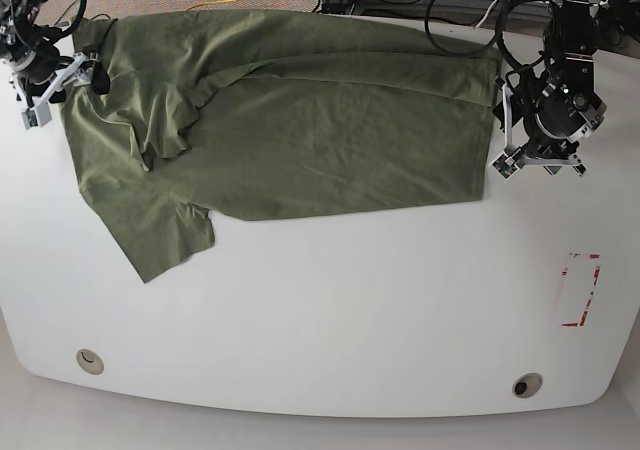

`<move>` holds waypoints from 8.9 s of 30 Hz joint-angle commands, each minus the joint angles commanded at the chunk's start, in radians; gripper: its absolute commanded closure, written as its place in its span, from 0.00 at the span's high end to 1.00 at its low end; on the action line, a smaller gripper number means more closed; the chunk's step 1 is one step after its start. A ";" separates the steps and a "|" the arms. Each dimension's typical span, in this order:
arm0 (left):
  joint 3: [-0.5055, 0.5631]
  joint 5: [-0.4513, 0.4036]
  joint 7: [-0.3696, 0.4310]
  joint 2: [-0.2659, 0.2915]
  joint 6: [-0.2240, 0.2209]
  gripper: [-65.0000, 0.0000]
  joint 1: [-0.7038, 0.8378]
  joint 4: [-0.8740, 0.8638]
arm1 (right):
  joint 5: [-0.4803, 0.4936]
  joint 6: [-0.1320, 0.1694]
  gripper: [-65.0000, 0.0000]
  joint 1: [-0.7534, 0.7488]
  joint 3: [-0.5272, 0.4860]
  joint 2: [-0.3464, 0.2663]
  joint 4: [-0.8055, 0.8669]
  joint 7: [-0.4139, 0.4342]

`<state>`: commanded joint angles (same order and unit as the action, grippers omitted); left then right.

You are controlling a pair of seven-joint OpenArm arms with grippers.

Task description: Layout the t-shirt on the table in an organized manner, then fold the t-shirt properly

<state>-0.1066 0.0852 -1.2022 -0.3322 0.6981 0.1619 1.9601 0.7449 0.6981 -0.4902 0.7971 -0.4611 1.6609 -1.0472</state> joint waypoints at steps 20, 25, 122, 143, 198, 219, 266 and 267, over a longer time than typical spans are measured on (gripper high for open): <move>0.000 0.000 0.000 0.002 0.000 0.48 0.000 0.000 | 0.000 0.000 0.02 -0.083 0.011 0.044 0.008 0.000; 0.000 0.000 0.000 0.002 0.000 0.48 0.000 0.000 | 0.000 0.000 0.06 -0.126 0.018 0.037 0.041 -0.002; -0.107 -0.189 0.107 0.098 0.000 0.23 -0.101 -0.127 | -0.505 0.000 0.07 0.285 -0.321 0.150 0.224 0.015; -0.112 -0.189 0.074 0.098 0.000 0.53 -0.233 -0.112 | -0.562 0.000 0.73 0.698 -0.259 0.066 -0.477 0.261; -0.106 -0.189 0.074 0.101 0.000 0.53 -0.226 -0.115 | -0.562 0.000 0.73 0.882 -0.328 0.023 -0.916 0.592; -0.170 -0.189 0.098 0.123 0.000 0.53 -0.250 -0.176 | -0.562 0.000 0.01 0.882 -0.330 0.023 -0.916 0.592; -0.342 0.083 0.112 0.221 0.000 0.53 -0.448 -0.715 | -0.562 0.000 0.01 0.848 -0.330 0.044 -0.838 0.545; -0.342 0.083 0.112 0.221 0.000 0.53 -0.450 -0.717 | -0.562 0.000 0.01 0.848 -0.330 0.044 -0.838 0.545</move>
<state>-0.4488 0.1680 -1.0902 -0.1112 0.6981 -0.2877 1.2436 0.1834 0.6981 0.3583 0.4672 -0.4166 0.8232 -0.5025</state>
